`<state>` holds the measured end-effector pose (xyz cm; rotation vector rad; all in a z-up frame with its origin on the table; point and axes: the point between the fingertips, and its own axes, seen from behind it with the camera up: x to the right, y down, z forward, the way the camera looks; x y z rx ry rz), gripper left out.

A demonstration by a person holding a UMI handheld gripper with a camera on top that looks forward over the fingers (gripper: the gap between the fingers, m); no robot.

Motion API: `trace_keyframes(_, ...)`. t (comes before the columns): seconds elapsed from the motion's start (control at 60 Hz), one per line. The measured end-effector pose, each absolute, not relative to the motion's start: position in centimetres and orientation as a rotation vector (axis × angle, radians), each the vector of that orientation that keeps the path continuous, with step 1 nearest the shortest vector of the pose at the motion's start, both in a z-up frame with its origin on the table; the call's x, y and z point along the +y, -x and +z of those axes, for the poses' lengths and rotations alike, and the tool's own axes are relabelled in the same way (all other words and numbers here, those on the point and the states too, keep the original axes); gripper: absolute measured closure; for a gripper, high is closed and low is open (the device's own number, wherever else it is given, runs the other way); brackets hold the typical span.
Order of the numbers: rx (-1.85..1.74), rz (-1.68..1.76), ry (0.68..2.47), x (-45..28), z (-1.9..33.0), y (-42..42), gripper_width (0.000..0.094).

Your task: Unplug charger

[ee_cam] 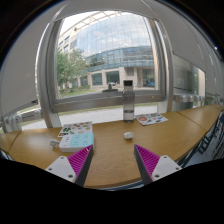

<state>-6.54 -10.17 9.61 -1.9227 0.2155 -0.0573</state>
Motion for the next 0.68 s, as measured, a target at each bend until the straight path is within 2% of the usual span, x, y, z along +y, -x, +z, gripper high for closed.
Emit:
trace_keyframes(0.15,0.177,-0.073,1.948,-13.6,8.8,8.9,0.0121)
trace_keyframes(0.283,0.168,-0.08,1.94,-15.4,9.6,9.3,0.0114)
trace_keyframes(0.533,0.161,-0.093,1.914,-16.9,11.3,7.4,0.0114)
trace_keyframes(0.683,0.145,-0.081,1.934,-17.6,11.1,6.1,0.0112)
